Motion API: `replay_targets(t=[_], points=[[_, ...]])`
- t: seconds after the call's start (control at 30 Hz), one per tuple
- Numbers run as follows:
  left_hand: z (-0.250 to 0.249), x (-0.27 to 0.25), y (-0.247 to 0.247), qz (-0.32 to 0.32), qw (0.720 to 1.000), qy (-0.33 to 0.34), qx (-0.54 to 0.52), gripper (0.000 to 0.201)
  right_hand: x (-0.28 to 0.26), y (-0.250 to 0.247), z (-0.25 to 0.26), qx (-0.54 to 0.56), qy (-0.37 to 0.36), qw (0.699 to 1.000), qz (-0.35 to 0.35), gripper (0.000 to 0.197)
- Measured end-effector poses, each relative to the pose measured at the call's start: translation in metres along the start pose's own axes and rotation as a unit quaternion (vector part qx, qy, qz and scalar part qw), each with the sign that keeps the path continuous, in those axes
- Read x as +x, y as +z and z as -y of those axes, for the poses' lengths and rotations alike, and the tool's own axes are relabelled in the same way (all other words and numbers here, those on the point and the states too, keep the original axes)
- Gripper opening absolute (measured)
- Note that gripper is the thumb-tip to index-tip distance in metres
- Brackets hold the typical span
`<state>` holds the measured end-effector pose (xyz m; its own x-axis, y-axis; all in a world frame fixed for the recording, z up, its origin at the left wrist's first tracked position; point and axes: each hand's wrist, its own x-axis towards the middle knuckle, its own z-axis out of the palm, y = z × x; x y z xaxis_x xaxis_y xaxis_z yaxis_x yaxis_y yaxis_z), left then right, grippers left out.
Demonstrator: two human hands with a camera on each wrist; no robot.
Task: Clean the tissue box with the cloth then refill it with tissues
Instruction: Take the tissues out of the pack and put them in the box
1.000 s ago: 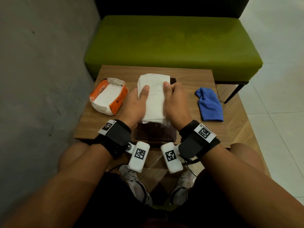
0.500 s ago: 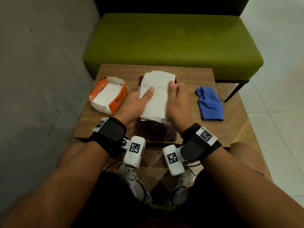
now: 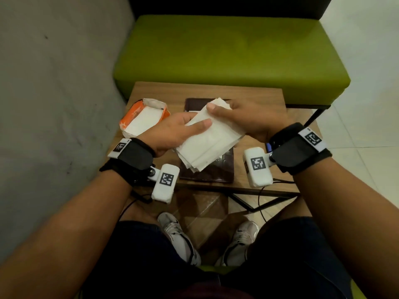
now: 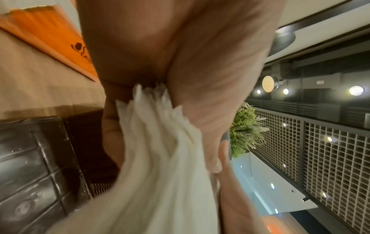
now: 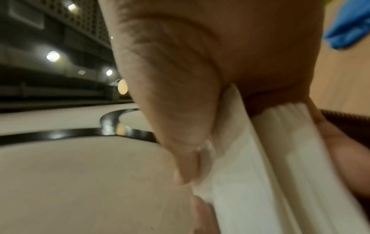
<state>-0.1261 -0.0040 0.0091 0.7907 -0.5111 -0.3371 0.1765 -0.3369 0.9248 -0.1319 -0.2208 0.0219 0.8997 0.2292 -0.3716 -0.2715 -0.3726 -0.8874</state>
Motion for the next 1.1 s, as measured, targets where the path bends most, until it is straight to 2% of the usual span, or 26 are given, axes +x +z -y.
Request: replay_targets(t=[0.07,0.17,0.23,0.3,0.37,0.53,0.63,0.73,0.87,0.9,1.0,1.1], points=[[0.005,0.003,-0.004,-0.043,0.998,-0.010,-0.040,0.034,0.003,0.005,-0.008,0.049,-0.012,0.998,-0.024,0.036],[0.011,0.009,-0.011,-0.110,0.980,-0.027,-0.164,0.056,0.009,0.014,-0.018,0.114,-0.026,0.988,-0.097,0.040],[0.007,0.011,-0.013,-0.129,0.960,-0.049,-0.244,0.056,0.013,0.019,-0.023,0.143,-0.041,0.977,-0.155,0.041],[0.004,0.014,-0.013,-0.132,0.952,-0.063,-0.268,0.056,0.015,0.025,-0.027,0.154,-0.059,0.968,-0.189,0.041],[0.003,0.019,-0.008,-0.147,0.953,-0.056,-0.258,0.060,0.014,0.032,-0.025,0.153,-0.064,0.964,-0.209,0.037],[0.009,0.035,0.004,-0.253,0.950,-0.038,-0.179,0.048,0.015,0.042,-0.018,0.182,-0.026,0.948,-0.260,0.042],[0.016,0.045,0.005,-0.258,0.952,-0.043,-0.162,0.056,0.014,0.042,-0.017,0.183,-0.015,0.947,-0.264,0.037],[0.024,0.054,-0.003,-0.251,0.954,-0.041,-0.158,0.058,0.013,0.034,-0.017,0.194,-0.008,0.953,-0.234,0.038],[0.026,0.072,-0.016,-0.271,0.950,-0.067,-0.139,0.094,0.025,0.016,-0.016,0.154,-0.020,0.963,-0.218,0.019],[0.026,0.078,-0.019,-0.277,0.949,-0.066,-0.135,0.094,0.032,0.010,-0.016,0.136,-0.028,0.965,-0.224,0.017],[0.021,0.095,-0.026,-0.283,0.950,-0.029,-0.129,0.057,0.051,-0.004,-0.014,0.068,-0.039,0.966,-0.246,0.015],[0.031,0.117,-0.036,-0.308,0.948,-0.003,-0.082,0.058,0.072,-0.014,-0.015,0.021,-0.021,0.963,-0.268,0.025]])
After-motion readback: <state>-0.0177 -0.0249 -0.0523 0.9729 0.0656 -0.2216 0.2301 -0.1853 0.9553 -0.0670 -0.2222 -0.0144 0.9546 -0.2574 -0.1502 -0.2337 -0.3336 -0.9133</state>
